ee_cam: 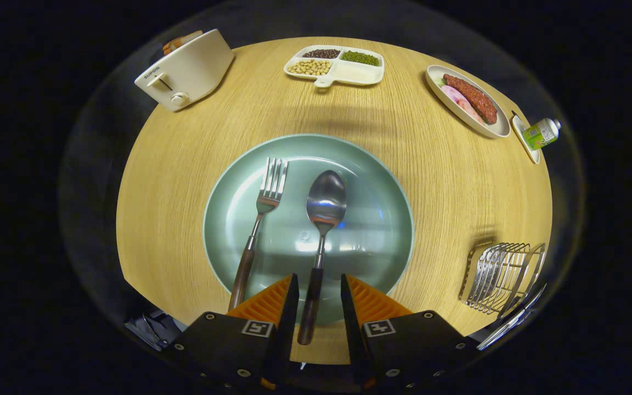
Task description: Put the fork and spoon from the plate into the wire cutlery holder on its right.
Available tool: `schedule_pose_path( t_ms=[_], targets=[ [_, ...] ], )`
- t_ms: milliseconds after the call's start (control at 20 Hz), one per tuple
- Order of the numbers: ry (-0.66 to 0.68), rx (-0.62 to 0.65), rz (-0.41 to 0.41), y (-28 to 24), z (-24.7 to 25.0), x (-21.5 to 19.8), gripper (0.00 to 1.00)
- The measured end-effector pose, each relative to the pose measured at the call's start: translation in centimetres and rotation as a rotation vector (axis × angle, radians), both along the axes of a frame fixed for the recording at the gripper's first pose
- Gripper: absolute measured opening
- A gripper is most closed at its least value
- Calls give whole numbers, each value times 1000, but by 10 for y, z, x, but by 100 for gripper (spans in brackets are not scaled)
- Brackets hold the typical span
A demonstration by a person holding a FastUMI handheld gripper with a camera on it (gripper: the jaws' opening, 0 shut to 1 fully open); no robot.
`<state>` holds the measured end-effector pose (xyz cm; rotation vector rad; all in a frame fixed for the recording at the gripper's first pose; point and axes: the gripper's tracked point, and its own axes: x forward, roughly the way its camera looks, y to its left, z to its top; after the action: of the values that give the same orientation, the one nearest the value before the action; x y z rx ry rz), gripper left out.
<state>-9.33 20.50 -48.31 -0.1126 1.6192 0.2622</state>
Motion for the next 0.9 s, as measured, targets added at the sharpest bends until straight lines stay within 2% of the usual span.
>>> schedule_pose_path(
  t_ms=[250, 350, 600, 900],
  targets=[
    [8, 31, -61, 2, -4, 2, 11],
    [-19, 67, -69, 1, 5, 5, 6],
    [-90, 134, -139, -20, 39, 18, 5],
    [-222, 134, -185, -82, 99, 29, 6]
  ],
)
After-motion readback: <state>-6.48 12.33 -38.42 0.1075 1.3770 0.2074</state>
